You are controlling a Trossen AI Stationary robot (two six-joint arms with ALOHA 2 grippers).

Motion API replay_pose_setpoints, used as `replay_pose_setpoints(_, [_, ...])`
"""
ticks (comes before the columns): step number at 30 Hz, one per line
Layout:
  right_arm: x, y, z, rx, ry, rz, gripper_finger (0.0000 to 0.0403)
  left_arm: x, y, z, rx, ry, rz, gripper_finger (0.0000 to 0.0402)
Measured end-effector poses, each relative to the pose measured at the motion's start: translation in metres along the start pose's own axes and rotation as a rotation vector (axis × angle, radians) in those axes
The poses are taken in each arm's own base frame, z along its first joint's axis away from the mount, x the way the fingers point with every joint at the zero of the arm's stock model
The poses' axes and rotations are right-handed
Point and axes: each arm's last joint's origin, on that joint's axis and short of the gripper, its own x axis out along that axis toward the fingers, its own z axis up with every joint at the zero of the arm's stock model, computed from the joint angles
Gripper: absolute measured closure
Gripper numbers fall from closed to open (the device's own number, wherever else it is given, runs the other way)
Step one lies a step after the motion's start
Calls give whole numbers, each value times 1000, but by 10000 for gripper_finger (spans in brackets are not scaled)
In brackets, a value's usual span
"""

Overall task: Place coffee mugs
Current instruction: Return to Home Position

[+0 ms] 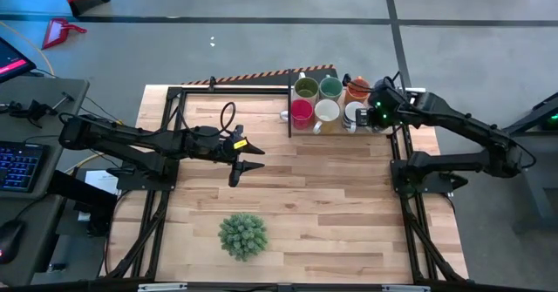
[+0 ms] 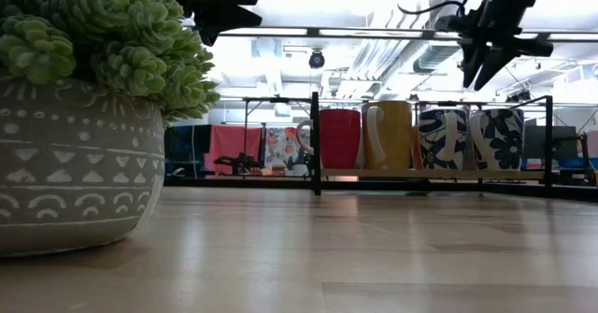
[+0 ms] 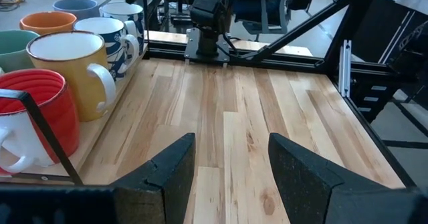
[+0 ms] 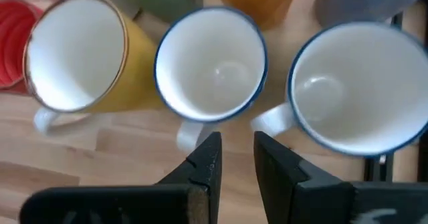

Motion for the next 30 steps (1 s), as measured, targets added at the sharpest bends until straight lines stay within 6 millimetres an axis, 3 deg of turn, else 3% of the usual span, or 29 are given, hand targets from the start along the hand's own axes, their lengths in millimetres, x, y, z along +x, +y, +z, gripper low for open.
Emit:
replay_pose_setpoints(9, [1, 6, -16, -12, 57, -58, 336, 0, 0, 0, 1, 0, 0, 222])
replay_pose_setpoints(30, [26, 34, -43, 27, -6, -276, 336, 0, 0, 0, 0, 0, 0, 222])
